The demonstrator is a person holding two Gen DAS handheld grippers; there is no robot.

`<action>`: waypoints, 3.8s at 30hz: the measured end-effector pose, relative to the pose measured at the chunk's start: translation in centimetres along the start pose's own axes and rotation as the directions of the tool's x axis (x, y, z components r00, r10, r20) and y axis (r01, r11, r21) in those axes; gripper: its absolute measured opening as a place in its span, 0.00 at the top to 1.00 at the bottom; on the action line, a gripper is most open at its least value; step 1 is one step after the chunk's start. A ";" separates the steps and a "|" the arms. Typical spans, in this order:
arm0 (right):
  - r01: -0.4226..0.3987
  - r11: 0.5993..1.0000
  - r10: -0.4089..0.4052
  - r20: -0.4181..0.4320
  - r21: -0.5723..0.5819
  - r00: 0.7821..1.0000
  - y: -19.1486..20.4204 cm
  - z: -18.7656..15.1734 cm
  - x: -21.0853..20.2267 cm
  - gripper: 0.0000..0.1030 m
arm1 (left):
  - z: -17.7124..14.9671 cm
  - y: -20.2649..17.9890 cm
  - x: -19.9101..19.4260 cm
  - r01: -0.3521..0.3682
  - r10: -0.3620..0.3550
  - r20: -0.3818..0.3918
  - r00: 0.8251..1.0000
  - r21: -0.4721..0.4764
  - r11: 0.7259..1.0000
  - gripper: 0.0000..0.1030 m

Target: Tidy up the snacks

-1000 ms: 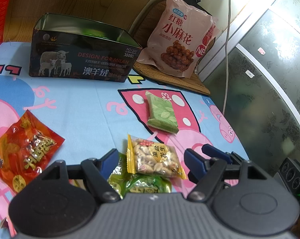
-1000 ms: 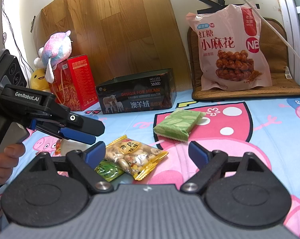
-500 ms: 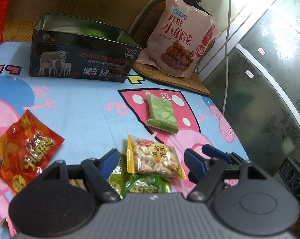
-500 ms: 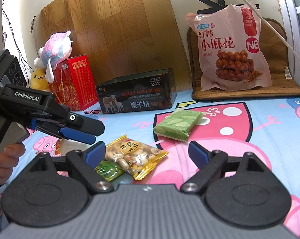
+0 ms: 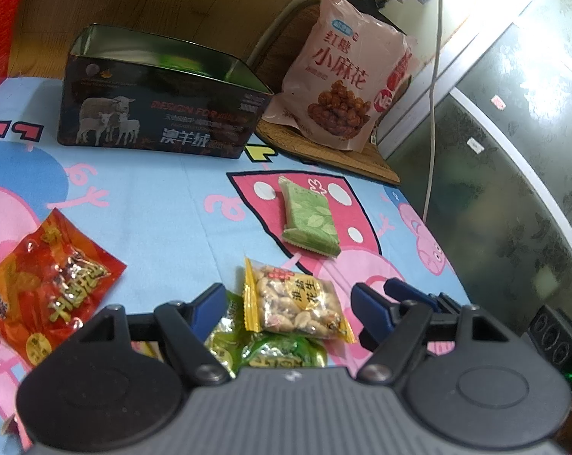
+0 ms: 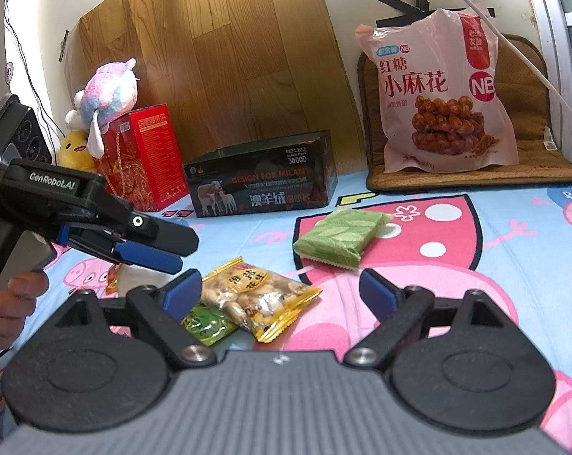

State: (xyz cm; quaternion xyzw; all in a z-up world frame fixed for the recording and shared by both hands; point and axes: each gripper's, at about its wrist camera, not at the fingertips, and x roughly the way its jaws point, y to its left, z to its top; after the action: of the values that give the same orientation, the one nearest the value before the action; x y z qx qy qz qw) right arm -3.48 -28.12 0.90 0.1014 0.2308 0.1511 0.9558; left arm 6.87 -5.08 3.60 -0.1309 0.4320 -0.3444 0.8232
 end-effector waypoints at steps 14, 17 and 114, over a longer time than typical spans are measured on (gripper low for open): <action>-0.057 0.997 0.051 -0.127 -0.046 0.991 0.2 0.0 2.0 0.34 | 1.0 -1.1 2.0 0.009 -0.008 -0.032 0.999 0.018 1.000 0.28; -0.059 0.998 0.053 -0.151 -0.038 0.987 0.1 -0.4 2.2 0.36 | 1.4 -2.0 3.5 -0.044 0.048 -0.057 0.997 0.075 0.996 0.29; -0.078 0.959 0.111 -0.111 0.274 0.988 -0.2 -0.3 3.6 0.59 | -3.5 4.3 -7.2 -0.012 0.039 0.205 0.978 -0.132 0.991 0.30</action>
State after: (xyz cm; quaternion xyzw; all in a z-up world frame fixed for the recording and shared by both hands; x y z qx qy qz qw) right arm -0.51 -27.02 -0.84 0.2314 0.3034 0.1700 0.9086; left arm 3.23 3.22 3.79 -0.2136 0.3672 -0.2894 0.8578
